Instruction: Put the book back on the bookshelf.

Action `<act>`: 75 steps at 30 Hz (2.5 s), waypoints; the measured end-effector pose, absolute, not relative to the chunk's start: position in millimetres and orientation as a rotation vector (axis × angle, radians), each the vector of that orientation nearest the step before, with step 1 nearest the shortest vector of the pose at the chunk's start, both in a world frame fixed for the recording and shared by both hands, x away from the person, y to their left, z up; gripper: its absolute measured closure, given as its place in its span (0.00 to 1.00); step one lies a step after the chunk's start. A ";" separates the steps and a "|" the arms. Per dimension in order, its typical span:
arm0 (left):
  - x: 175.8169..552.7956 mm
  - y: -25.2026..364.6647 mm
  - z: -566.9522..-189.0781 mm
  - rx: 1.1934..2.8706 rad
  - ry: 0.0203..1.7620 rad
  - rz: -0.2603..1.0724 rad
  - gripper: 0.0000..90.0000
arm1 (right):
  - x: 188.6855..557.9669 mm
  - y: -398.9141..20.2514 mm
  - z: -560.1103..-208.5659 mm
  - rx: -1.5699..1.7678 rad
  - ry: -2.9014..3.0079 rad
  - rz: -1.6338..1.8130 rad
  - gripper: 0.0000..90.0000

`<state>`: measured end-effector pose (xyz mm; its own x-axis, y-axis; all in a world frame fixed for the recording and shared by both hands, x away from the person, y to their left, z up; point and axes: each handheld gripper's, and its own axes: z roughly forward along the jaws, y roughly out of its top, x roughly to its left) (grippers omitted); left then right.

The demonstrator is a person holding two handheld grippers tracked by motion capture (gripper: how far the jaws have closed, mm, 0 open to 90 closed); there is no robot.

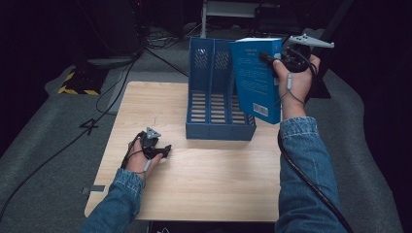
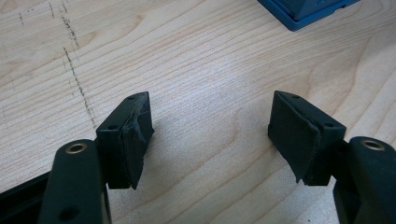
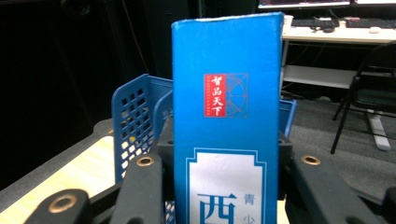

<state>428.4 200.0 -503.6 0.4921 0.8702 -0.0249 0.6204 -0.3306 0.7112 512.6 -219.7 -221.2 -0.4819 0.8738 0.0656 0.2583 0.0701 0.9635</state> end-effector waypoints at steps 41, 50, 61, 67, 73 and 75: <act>428.4 200.0 -503.6 2.069 1.221 0.481 0.34 | 567.6 -185.5 -254.3 1.303 1.732 1.436 0.68; 428.5 200.0 -503.6 2.069 1.221 0.481 0.34 | 576.9 -181.8 -266.0 1.324 1.755 1.411 0.68; 428.4 199.9 -503.7 2.069 1.220 0.481 0.34 | 566.6 -181.2 -253.1 1.224 1.645 1.463 0.68; 428.4 200.0 -503.6 2.069 1.220 0.481 0.34 | 570.5 -176.8 -265.5 1.202 1.662 1.472 0.67; 428.4 200.0 -503.5 2.070 1.219 0.483 0.34 | 568.2 -172.2 -278.7 1.156 1.701 1.383 0.66; 428.3 199.9 -503.6 2.069 1.221 0.482 0.34 | 568.7 -171.8 -284.6 1.173 1.704 1.383 0.65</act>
<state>428.3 199.9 -503.6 0.4917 0.8704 -0.0238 0.6195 -0.3305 0.7120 568.7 -171.8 -284.6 -0.3958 0.9168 0.0540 0.2413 0.0471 0.9693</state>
